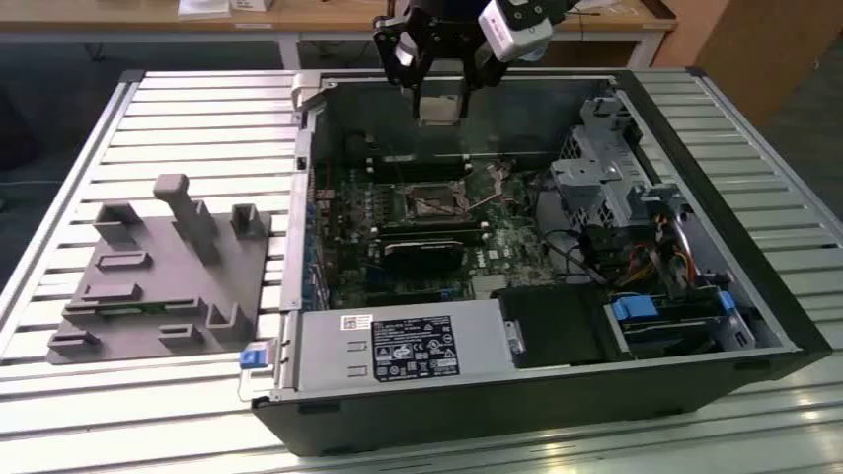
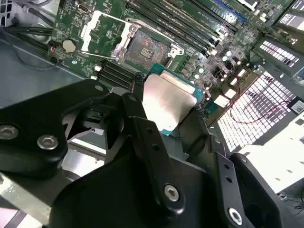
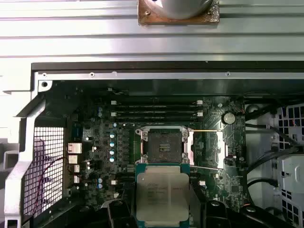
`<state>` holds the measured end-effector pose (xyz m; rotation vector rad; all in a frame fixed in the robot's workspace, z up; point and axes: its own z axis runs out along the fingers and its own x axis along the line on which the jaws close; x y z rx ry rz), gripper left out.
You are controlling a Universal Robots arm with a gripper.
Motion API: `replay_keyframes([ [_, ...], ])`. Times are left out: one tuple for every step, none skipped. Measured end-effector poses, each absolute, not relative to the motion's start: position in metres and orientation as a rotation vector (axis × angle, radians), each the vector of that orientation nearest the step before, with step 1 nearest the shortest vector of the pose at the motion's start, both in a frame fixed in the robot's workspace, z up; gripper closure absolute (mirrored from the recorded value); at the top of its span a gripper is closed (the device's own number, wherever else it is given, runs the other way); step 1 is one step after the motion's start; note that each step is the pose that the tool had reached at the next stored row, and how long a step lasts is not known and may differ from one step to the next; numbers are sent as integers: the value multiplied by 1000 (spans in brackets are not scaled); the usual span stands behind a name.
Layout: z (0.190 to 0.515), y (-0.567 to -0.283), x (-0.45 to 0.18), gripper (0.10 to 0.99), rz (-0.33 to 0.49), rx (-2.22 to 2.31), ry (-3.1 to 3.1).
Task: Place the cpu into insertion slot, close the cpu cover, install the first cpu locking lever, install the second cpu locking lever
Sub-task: 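Place the cpu into insertion slot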
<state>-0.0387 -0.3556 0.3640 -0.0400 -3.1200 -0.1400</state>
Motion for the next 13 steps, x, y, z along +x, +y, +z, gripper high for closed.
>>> replay_keyframes([
  [364, -356, -39, 545, -140, -40, -3120],
  [364, -356, -39, 545, -140, -40, -3120],
  [364, -356, -39, 545, -140, -40, -3120],
  [364, -356, -39, 545, -140, -40, -3120],
  [364, -356, -39, 545, -140, -40, -3120],
  [364, -356, -39, 545, -140, -40, -3120],
  [364, -356, -39, 545, -140, -40, -3120],
  [364, -356, -39, 545, -140, -42, -3120],
  [364, -356, -39, 545, -140, -45, -3120],
  [364, -356, -39, 545, -140, -52, -3120],
  [364, -356, -39, 545, -140, -61, -3120],
  [364, -356, -39, 545, -140, -69, -3120],
  [364, -356, -39, 545, -140, -78, -3120],
])
